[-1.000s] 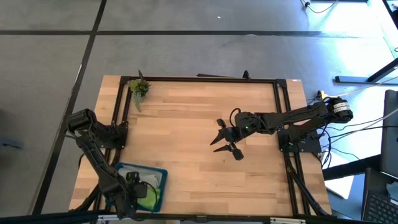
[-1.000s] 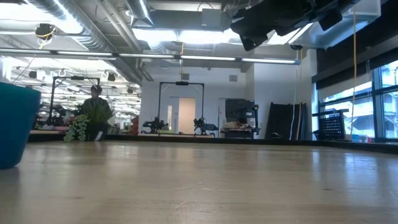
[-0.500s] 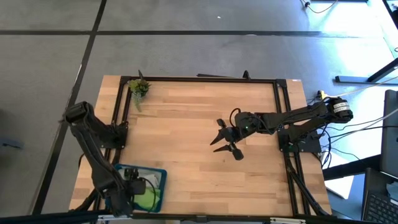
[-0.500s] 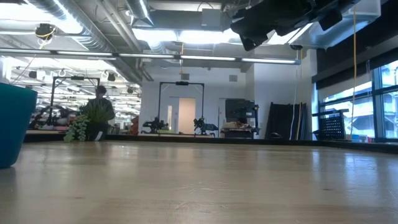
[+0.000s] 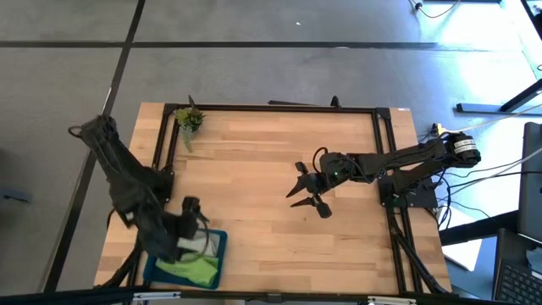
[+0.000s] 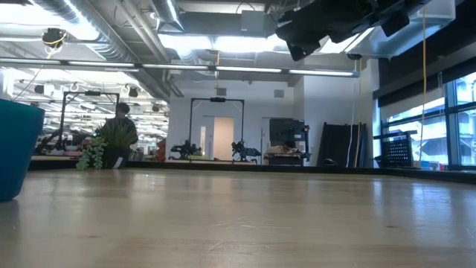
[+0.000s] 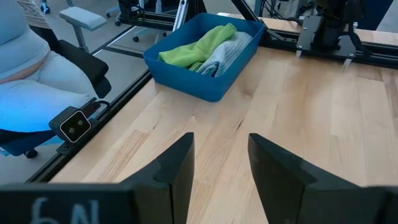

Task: Fold microfiber towels
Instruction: Return to Home Position

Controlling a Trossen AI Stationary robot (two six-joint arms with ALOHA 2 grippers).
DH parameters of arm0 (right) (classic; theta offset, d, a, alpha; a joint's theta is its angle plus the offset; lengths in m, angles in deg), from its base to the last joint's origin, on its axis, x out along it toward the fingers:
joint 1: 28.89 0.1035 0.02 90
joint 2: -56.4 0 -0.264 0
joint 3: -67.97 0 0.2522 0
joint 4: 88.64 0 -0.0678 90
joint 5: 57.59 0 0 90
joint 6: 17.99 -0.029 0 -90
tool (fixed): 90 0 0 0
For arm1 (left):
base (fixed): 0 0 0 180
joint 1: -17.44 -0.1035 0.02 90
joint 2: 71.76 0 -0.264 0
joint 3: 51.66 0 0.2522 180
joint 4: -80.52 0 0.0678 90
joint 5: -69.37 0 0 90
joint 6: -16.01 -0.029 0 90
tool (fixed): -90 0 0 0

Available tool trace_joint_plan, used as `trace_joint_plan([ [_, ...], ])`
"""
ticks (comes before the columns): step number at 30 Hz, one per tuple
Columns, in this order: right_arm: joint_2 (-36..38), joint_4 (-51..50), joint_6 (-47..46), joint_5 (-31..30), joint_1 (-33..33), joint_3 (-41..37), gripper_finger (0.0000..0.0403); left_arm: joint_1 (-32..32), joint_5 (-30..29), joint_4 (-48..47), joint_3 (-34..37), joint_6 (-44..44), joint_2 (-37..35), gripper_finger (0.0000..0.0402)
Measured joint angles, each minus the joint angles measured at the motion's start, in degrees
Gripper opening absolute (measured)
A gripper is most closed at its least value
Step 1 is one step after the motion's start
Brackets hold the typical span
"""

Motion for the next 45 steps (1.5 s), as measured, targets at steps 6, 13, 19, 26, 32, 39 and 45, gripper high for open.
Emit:
trace_joint_plan([
  [6, 0.00, 0.29, 1.13, -0.02, -0.01, 0.00, 0.0152, -4.68, -2.08, 1.14, 5.95, -9.13, -11.95, 0.0393],
  [13, 3.90, 2.43, 5.82, 3.87, -1.19, 0.00, 0.0152, -10.63, -1.52, 8.71, 19.14, -13.68, -30.47, 0.0393],
  [19, 15.72, -3.96, 6.93, 10.45, -5.24, 0.02, 0.0152, -13.72, -0.78, 14.24, 28.28, -20.24, -45.23, 0.0393],
  [26, 28.13, -12.30, 10.09, 10.50, -8.18, -2.06, 0.0152, -17.31, -0.75, 23.45, 37.70, -28.70, -55.54, 0.0393],
  [32, 38.81, -4.43, 7.03, 10.47, -11.12, -14.18, 0.0152, -19.86, -0.20, 32.12, 44.33, -35.56, -61.39, 0.0393],
  [39, 50.02, 8.43, 0.88, 10.49, -13.87, -30.75, 0.0152, -22.87, 1.30, 35.49, 50.71, -35.32, -66.93, 0.0393],
  [45, 61.38, 13.35, -1.66, 10.48, -15.61, -40.50, 0.0152, -25.03, 1.44, 38.56, 55.55, -35.75, -70.05, 0.0393],
])
